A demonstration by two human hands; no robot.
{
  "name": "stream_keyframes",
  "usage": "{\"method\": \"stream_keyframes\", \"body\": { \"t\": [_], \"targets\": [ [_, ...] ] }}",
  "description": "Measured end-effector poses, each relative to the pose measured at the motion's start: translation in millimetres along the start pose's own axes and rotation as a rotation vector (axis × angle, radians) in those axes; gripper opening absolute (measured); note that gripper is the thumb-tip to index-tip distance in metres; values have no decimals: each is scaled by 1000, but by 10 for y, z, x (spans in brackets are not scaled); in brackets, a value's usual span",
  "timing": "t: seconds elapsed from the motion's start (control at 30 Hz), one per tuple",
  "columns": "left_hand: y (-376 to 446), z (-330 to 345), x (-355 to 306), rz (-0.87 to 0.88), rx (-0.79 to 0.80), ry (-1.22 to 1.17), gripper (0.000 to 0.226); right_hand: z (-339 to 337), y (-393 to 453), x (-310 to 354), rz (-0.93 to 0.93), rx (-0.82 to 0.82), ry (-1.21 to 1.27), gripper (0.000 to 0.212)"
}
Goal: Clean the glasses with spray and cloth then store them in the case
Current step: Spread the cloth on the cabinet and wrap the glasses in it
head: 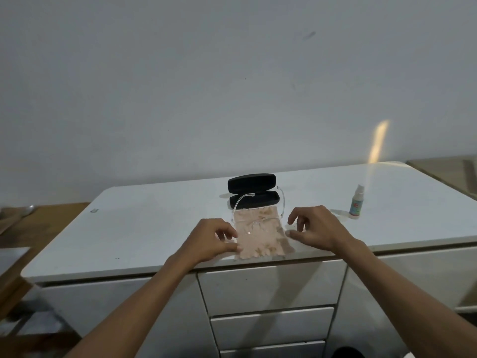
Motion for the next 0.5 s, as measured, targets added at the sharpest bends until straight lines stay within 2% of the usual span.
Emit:
{"method": "stream_keyframes", "body": {
  "t": [0.1, 0.17, 0.23, 0.37, 0.5],
  "targets": [
    [-41, 62, -72, 34, 146, 137, 42, -2, -30, 126, -17, 234, -33, 35],
    [-41, 76, -98, 51, 181, 185, 41, 22, -30, 167, -50, 318, -110, 41],
    [-41, 71, -87, 58, 186, 163, 33, 31, -25, 178, -71, 339, -154, 38],
    [-47, 56, -83, 52, 174, 61, 15, 15, -29, 155, -36, 339, -77, 26],
    [-17, 55, -90, 43, 164, 64, 9, -9, 22, 135, -37, 311, -67, 14]
  ]
}}
Point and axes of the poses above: each hand's wrist, its own y-axis towards the middle knuckle, its own z-axis out of the palm, x = y × z, the point moved 1 cm from there along y, towards the middle knuckle, and after that the axes turned 1 degree about x, right-handed, at the moved point
